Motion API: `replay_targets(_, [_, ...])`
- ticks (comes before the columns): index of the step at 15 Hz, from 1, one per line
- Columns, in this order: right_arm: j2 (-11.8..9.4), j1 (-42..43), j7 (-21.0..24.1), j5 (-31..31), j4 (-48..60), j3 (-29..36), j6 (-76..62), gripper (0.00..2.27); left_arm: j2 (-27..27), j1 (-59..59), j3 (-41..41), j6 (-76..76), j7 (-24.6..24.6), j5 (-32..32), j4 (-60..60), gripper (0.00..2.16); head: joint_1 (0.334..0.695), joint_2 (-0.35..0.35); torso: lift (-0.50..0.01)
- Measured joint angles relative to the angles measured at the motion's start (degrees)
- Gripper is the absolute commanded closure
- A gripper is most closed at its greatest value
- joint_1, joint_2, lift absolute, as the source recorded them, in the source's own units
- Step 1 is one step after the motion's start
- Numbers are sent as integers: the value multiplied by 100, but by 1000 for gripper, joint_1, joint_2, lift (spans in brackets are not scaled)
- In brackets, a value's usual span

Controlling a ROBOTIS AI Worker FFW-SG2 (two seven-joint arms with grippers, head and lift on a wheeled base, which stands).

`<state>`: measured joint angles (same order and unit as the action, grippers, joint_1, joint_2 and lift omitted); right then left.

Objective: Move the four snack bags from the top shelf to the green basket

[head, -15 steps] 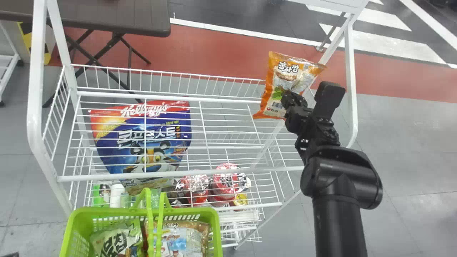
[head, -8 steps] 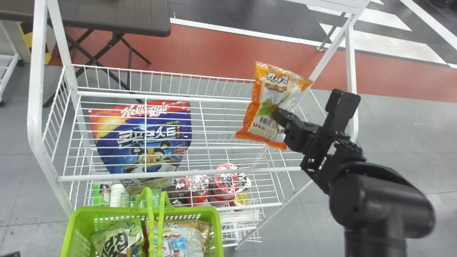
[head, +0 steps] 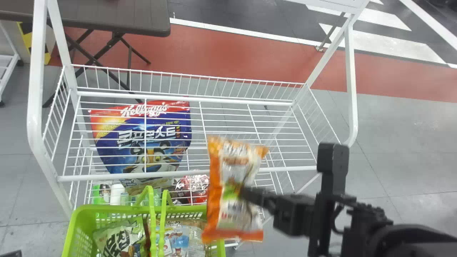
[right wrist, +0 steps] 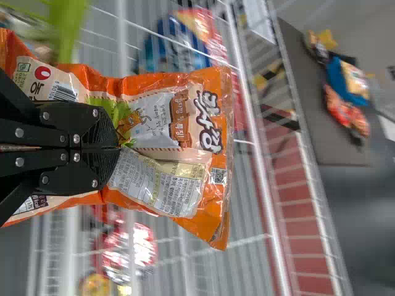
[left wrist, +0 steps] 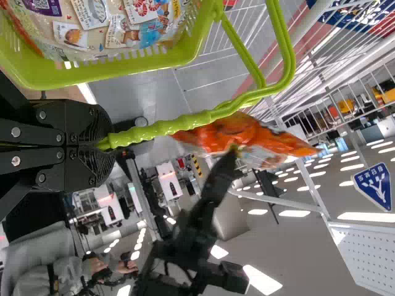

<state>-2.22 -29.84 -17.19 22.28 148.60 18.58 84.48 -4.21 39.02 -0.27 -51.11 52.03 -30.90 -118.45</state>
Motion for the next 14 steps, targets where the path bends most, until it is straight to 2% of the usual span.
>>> replay_targets(3, [37,-416,-264,186,-38,-64,508,2243,25,0,-18,0,-8,39,1,1582,695,-350,0])
replay_targets(8, [46,-610,-253,263,-415,-584,365,2240,36,24,-33,-1,-3,83,-22,1582,695,-350,0])
replay_targets(12, [37,-567,59,-227,-579,-1338,-371,2240,25,51,-30,-3,0,85,-68,1582,695,-343,0])
replay_targets(14, [29,-552,174,-576,-680,-1693,-947,2240,25,52,-29,-4,0,84,-72,1582,695,-297,0])
